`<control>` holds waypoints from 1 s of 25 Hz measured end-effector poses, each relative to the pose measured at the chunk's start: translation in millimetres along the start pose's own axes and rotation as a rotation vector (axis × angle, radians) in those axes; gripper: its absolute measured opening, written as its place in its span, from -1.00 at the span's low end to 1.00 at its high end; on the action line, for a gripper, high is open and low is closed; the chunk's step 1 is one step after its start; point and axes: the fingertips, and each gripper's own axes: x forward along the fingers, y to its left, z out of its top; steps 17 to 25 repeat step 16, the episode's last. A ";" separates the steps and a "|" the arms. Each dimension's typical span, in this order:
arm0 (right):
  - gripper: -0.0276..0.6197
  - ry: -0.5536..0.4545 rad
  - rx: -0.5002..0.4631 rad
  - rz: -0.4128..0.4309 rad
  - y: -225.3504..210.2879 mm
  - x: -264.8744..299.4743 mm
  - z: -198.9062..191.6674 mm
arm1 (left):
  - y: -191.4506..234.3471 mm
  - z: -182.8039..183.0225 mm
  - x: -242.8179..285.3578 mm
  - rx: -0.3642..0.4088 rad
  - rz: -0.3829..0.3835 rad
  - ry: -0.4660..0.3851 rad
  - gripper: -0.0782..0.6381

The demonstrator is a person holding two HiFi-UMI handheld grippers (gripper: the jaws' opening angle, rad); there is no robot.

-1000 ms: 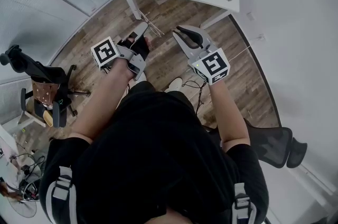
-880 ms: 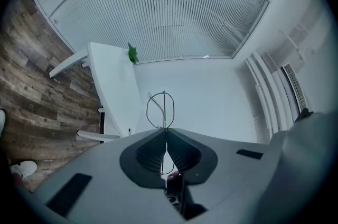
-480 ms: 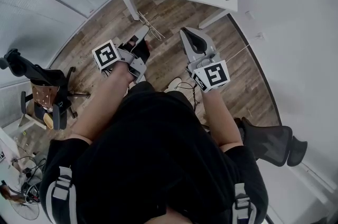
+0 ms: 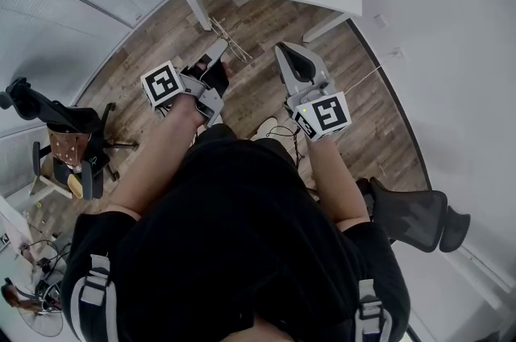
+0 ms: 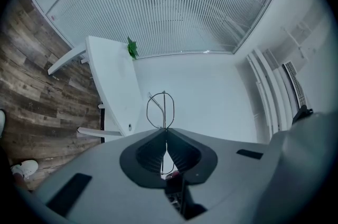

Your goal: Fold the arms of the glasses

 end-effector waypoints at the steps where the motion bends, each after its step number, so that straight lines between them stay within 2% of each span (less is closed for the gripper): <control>1: -0.88 0.001 0.000 0.001 -0.4 0.6 -0.5 | 0.8 0.3 0.4 0.000 0.001 0.000 -0.75; 25: -0.88 0.002 -0.013 0.006 -1.8 1.0 0.3 | 1.0 -2.0 0.1 0.003 0.002 0.003 -0.75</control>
